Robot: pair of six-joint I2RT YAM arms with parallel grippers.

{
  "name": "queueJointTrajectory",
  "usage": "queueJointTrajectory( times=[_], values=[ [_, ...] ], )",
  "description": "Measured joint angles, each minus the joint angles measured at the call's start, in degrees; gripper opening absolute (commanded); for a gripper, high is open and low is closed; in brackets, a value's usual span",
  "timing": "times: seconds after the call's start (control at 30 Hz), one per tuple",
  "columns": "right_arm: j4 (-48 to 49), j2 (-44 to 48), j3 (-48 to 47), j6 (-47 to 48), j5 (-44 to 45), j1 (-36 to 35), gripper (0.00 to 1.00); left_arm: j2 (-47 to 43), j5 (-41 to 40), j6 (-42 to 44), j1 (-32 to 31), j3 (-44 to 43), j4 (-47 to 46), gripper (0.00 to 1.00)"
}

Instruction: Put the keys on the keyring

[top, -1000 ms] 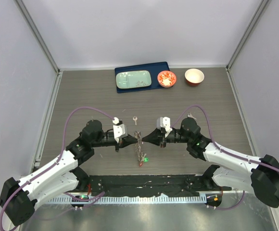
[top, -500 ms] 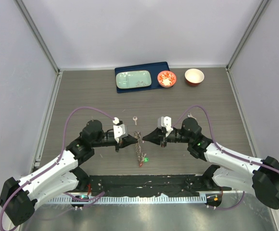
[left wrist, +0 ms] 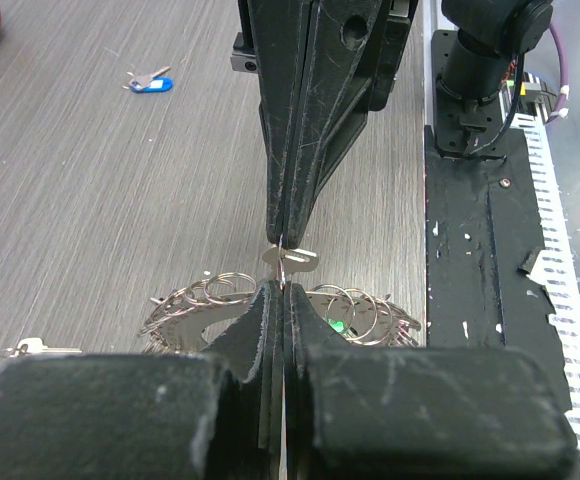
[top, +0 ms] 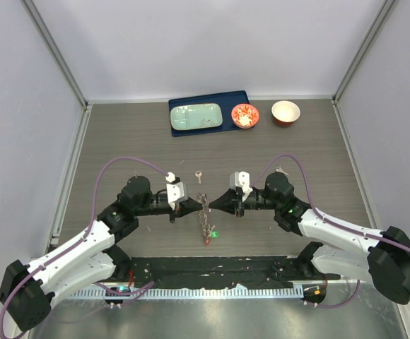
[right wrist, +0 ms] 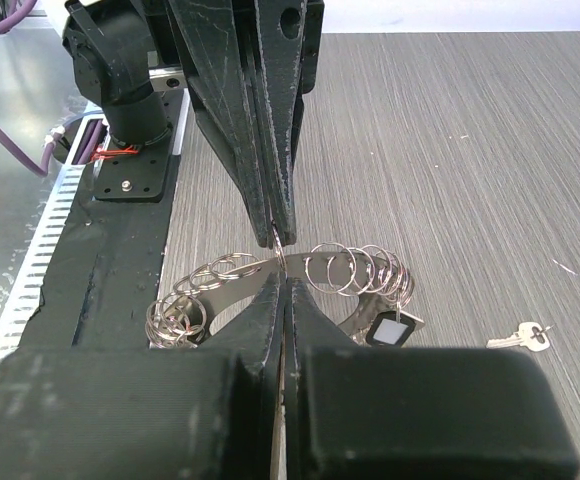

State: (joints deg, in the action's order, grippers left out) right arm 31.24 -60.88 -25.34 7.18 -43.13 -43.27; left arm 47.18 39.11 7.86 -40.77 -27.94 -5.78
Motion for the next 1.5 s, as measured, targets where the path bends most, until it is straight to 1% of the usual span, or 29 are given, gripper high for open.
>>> queueJointTrajectory(
  times=[0.37, 0.8, 1.5],
  values=[
    [0.1, 0.0, 0.0, 0.0, -0.7, 0.0, 0.01, 0.2, 0.4, -0.2, 0.0, 0.0, 0.0, 0.0],
    [2.4, -0.4, 0.0, -0.7, -2.8, 0.3, 0.01, 0.9, 1.4, -0.7, 0.0, 0.0, 0.0, 0.0],
    [3.5, -2.3, 0.0, -0.5, -3.5, 0.2, 0.01, 0.8, 1.5, -5.2, 0.3, 1.8, -2.5, 0.0]
  ],
)
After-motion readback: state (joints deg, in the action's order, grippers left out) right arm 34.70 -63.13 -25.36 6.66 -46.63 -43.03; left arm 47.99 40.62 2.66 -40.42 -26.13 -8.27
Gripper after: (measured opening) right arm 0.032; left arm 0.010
